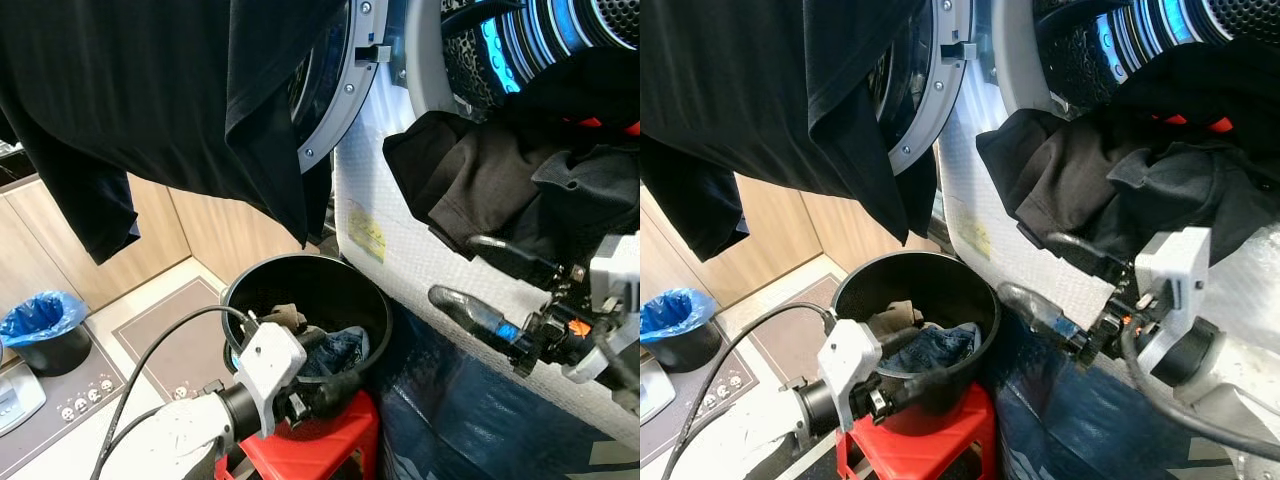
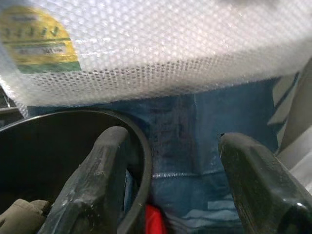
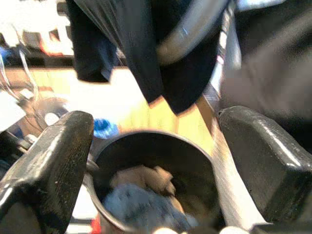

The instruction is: Clothes washing

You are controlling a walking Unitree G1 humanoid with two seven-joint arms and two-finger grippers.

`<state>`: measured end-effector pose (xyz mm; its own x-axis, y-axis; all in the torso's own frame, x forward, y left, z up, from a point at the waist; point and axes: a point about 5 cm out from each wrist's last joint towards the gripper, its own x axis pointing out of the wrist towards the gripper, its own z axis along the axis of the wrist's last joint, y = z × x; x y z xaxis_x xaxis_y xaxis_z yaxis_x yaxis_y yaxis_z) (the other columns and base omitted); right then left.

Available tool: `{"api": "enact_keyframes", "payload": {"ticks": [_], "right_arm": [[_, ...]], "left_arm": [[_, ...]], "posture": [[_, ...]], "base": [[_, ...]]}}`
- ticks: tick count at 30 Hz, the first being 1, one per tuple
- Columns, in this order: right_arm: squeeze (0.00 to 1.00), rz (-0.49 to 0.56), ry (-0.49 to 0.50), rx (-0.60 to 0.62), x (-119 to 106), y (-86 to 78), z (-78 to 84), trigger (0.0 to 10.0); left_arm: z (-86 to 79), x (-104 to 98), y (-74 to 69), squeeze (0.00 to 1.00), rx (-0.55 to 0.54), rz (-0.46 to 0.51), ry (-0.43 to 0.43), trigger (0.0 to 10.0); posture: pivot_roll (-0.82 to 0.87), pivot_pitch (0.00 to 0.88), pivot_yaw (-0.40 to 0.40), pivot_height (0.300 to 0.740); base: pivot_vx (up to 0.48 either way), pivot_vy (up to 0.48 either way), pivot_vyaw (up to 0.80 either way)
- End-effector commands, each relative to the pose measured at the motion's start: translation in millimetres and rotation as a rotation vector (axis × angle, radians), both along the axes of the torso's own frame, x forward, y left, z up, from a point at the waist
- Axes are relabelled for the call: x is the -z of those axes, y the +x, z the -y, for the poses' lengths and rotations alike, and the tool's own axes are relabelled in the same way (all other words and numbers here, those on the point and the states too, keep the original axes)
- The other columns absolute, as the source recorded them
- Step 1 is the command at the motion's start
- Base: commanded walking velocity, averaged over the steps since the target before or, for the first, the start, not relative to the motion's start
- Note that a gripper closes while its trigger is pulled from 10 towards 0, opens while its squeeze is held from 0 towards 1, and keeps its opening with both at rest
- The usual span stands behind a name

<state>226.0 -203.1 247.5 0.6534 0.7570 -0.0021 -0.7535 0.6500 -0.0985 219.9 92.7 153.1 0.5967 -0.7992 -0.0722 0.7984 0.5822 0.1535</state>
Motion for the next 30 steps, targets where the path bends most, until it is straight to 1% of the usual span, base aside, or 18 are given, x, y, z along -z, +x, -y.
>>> {"api": "enact_keyframes", "payload": {"ticks": [1, 2, 3, 4, 9, 10, 12, 15, 17, 18, 21, 30], "right_arm": [[0.00, -0.011, -0.040, 0.018, 5, 1.1, 7.0, 10.0], [0.00, -0.011, -0.063, 0.027, 7, 1.4, 12.1, 10.0], [0.00, -0.034, -0.087, 0.024, 10, 0.3, 22.2, 10.0], [0.00, -0.045, -0.112, 0.022, 12, -0.3, 28.2, 10.0], [0.00, -0.099, -0.227, 0.013, 21, -1.8, 46.8, 10.0], [0.00, -0.107, -0.247, -0.004, 22, -3.2, 53.5, 10.0], [0.00, -0.106, -0.248, -0.006, 22, -3.2, 53.9, 10.0], [0.00, -0.091, -0.249, 0.029, 15, 2.9, 68.1, 10.0], [0.00, -0.075, -0.227, 0.022, 10, 3.3, 69.3, 10.0], [0.00, -0.056, -0.195, 0.009, 3, 3.6, 69.9, 10.0], [0.00, -0.011, -0.149, 0.003, -9, 5.9, 71.7, 10.0], [0.00, -0.004, -0.135, -0.005, -11, 7.3, 73.6, 10.0]], "left_arm": [[-0.5, 5, -1.2, 0.00, 0.007, -0.005, 0.031, 10.0], [-0.7, 6, -1.5, 0.00, 0.008, -0.007, 0.032, 10.0], [-1.2, 7, -1.8, 0.00, 0.011, -0.008, 0.037, 10.0], [-1.4, 7, -1.8, 0.00, 0.013, -0.007, 0.041, 10.0], [-2.0, 8, -0.8, 0.00, 0.022, 0.000, 0.052, 10.0], [-1.9, 8, -0.4, 0.00, 0.027, 0.000, 0.055, 10.0], [-1.9, 8, -0.4, 0.00, 0.027, 0.000, 0.055, 10.0], [-0.4, 8, -1.4, 0.00, 0.034, 0.000, 0.053, 10.0], [0.0, 9, -2.1, 0.00, 0.037, -0.002, 0.052, 10.0], [0.2, 9, -2.6, 0.00, 0.039, -0.004, 0.052, 10.0], [0.3, 10, -2.8, 0.00, 0.043, -0.006, 0.052, 10.0], [0.4, 10, -3.2, 0.00, 0.044, -0.005, 0.053, 10.0]], "posture": [[-0.06, 0.088, 0.015, 0.740], [-0.06, 0.088, 0.016, 0.740], [-0.06, 0.089, 0.021, 0.740], [-0.06, 0.089, 0.022, 0.740], [-0.07, 0.090, 0.026, 0.740], [-0.08, 0.090, 0.026, 0.740], [-0.08, 0.090, 0.026, 0.740], [-0.08, 0.090, 0.029, 0.740], [-0.08, 0.090, 0.029, 0.740], [-0.08, 0.090, 0.030, 0.740], [-0.08, 0.088, 0.030, 0.740], [-0.08, 0.088, 0.029, 0.740]], "base": [[0.000, 0.000, 0.00], [0.000, 0.000, 0.00], [0.000, 0.000, 0.00], [0.000, 0.000, 0.00], [0.000, 0.000, 0.00], [0.000, 0.000, 0.00], [0.000, 0.000, 0.00], [0.000, 0.000, 0.00], [0.000, 0.000, 0.00], [0.000, 0.000, 0.00], [0.000, 0.000, 0.00], [0.000, 0.000, 0.00]]}}
